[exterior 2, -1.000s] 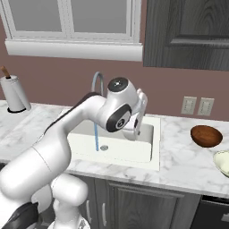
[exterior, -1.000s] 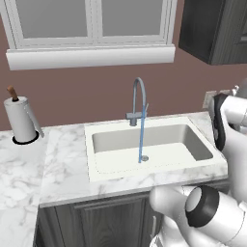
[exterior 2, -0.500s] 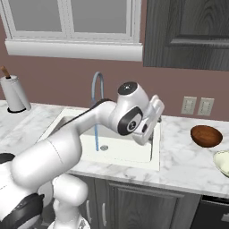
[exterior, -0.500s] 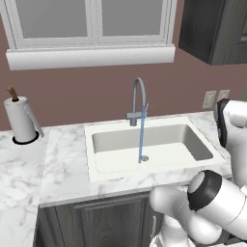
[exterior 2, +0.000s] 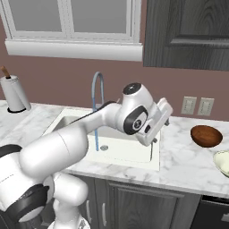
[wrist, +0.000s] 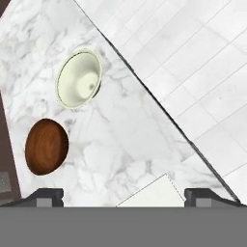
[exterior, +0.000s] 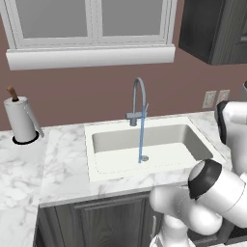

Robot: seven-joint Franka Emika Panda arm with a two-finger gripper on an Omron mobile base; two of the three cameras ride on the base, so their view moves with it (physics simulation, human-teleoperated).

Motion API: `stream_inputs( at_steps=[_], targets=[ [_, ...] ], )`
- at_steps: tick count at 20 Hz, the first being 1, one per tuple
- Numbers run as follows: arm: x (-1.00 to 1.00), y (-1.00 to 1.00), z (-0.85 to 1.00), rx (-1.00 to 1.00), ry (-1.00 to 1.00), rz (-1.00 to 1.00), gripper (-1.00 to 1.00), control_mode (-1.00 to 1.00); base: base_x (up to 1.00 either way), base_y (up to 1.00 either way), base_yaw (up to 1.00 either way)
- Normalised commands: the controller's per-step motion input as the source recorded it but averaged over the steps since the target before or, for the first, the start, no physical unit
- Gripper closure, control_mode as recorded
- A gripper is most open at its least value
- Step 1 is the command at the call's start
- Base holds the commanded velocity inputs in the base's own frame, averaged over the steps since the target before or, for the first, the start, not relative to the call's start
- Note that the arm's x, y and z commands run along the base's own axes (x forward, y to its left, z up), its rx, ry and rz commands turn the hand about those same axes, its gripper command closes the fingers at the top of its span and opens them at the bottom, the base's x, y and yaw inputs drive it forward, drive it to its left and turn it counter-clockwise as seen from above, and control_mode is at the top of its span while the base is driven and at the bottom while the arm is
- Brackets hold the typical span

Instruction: Rinse each bowl for a few seconds and place them down in the sink or on the counter.

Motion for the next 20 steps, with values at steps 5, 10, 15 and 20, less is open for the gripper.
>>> stream_inputs(
  at_steps=[5,10,15,20],
  targets=[
    [0.12,-0.12,-0.13,0.00,0.01,-0.06,-1.00,-1.00,0.00,0.00,0.00],
    [0.17,-0.15,-0.13,0.00,0.01,-0.04,-1.00,-1.00,0.00,0.00,0.00],
    [0.27,-0.15,-0.11,0.00,0.06,-0.03,-1.00,-1.00,0.00,0.00,0.00],
    [0.31,-0.15,-0.11,0.00,0.04,-0.02,-1.00,-1.00,0.00,0.00,0.00]
  ],
)
